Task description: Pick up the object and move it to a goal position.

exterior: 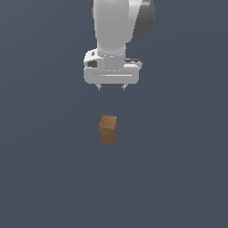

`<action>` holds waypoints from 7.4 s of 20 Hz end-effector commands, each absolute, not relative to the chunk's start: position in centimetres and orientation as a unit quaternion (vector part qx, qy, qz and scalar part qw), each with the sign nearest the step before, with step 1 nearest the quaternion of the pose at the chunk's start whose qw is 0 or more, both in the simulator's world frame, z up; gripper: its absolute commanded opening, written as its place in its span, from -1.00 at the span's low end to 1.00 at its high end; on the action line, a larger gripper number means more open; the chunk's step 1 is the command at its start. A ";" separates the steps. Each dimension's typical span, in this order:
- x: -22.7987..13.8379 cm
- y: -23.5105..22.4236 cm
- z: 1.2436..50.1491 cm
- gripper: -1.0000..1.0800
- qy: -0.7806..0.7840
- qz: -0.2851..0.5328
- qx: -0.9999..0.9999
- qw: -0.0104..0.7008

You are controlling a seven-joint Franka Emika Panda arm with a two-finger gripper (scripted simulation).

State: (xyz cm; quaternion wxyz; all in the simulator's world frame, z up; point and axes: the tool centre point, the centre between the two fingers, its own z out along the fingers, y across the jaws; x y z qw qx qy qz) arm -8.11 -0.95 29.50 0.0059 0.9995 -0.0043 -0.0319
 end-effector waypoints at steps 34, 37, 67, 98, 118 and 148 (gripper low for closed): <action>-1.5 -2.6 21.8 0.92 -0.087 -0.005 0.996 0.002; -0.9 -2.7 20.5 0.92 -0.095 -0.003 0.995 0.001; -0.3 -2.8 14.3 -1.00 -0.104 0.000 0.995 0.000; 3.3 4.7 25.5 -1.00 -0.162 0.148 0.976 0.008; 4.5 12.1 36.6 -1.00 -0.214 0.288 0.933 0.021; 3.1 22.4 49.8 -1.00 -0.272 0.453 0.848 0.045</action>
